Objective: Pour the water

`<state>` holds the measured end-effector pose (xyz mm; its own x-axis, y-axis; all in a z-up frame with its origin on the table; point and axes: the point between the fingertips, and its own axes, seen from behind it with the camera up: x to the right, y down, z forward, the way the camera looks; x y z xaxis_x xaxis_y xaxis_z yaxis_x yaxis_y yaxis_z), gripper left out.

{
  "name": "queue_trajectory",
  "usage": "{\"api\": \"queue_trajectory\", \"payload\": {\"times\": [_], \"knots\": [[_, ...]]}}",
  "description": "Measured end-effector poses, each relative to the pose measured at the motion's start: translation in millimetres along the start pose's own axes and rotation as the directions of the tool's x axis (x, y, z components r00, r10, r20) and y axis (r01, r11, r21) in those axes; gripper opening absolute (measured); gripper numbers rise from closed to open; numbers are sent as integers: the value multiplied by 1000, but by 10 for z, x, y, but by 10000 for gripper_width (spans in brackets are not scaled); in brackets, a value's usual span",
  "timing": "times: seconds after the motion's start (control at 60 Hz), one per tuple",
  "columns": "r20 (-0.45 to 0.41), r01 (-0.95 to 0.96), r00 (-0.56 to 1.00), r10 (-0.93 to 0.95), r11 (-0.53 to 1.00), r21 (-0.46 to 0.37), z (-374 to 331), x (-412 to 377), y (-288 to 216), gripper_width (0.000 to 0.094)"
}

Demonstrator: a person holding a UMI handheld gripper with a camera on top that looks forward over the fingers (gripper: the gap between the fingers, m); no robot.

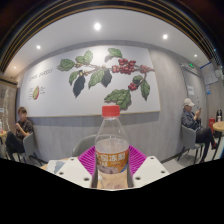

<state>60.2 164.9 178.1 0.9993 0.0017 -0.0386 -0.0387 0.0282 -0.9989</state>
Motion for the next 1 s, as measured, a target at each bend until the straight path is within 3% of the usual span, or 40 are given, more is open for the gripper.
{"api": "queue_trajectory", "payload": {"times": [0.117,0.35,0.45,0.517,0.533,0.8,1.0], "knots": [[-2,75,997,-75,997,-26,126,96,351,402],[3,36,999,-36,999,-30,71,134,256,420],[-3,34,999,-34,997,-68,94,179,297,568],[-12,20,1000,-22,993,-120,19,114,327,852],[-15,11,1000,-13,993,-122,1,134,325,866],[36,-32,999,38,988,-154,-821,64,251,850],[107,-29,993,47,986,-162,-2023,-177,251,851]]}}
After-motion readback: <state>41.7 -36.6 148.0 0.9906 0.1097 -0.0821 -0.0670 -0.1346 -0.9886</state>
